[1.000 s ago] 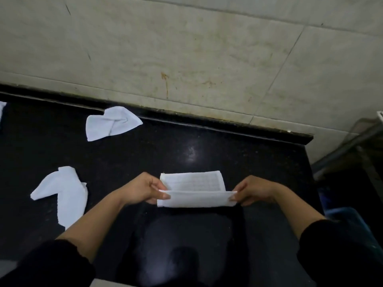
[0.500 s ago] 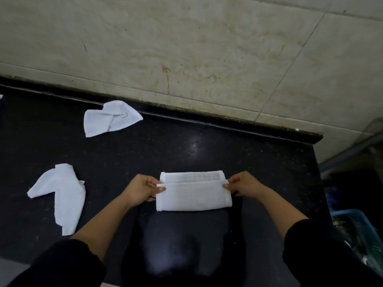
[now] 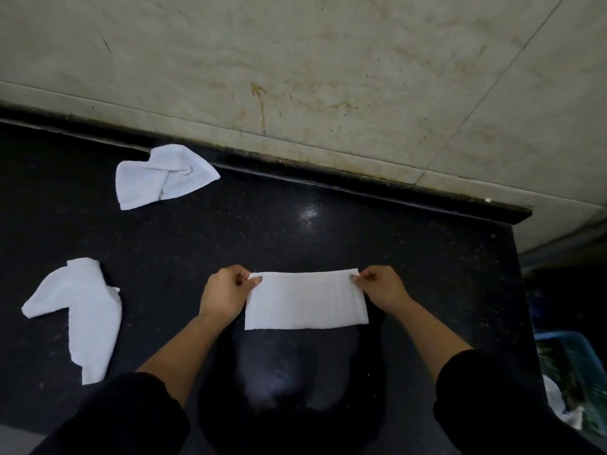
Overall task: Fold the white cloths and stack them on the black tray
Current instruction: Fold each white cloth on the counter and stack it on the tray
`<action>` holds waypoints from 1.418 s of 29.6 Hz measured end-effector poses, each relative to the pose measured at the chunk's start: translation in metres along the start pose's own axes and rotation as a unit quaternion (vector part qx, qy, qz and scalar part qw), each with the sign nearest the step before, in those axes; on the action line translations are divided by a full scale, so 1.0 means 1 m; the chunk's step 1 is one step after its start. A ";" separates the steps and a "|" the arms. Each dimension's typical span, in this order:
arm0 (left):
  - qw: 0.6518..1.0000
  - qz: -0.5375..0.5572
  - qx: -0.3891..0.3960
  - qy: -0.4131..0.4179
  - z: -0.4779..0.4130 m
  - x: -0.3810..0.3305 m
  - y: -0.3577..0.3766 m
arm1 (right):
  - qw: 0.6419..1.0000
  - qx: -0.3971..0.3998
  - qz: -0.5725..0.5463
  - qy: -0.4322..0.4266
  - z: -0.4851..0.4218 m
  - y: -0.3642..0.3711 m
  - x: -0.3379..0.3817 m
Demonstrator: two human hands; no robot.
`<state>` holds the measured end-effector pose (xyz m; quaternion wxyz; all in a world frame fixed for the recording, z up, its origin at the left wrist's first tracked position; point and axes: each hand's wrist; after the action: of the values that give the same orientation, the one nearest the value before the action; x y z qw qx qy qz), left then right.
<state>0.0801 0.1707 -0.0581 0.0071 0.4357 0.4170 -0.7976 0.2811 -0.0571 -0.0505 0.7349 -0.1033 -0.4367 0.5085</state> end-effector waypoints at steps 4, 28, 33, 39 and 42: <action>1.000 -0.020 -0.018 0.003 0.003 -0.003 0.004 | 0.999 -0.028 0.005 -0.014 0.004 0.003 0.001; 0.998 0.013 -0.034 -0.041 0.085 0.009 0.020 | 0.985 -0.021 -0.063 0.158 0.074 0.025 -0.025; 0.997 0.033 -0.026 -0.066 0.081 0.010 0.020 | 0.969 -0.012 -0.140 0.203 0.075 0.025 -0.017; 0.995 0.047 -0.015 -0.088 0.078 0.010 0.018 | 0.943 -0.040 -0.260 0.203 0.071 0.026 -0.012; 0.994 0.048 -0.008 -0.093 0.077 0.009 0.016 | 0.931 -0.049 -0.295 0.211 0.071 0.026 -0.009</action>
<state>0.0276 0.1119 -0.0546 0.0879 0.3790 0.3995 -0.8301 0.2099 -0.0737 -0.0284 0.9209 -0.1110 -0.3067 0.2134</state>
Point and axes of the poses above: each hand's wrist, its own z-axis away from the middle knuckle, its own y-axis out of the palm, x = y × z, and after that the axes turned 8 degrees about y, right-handed
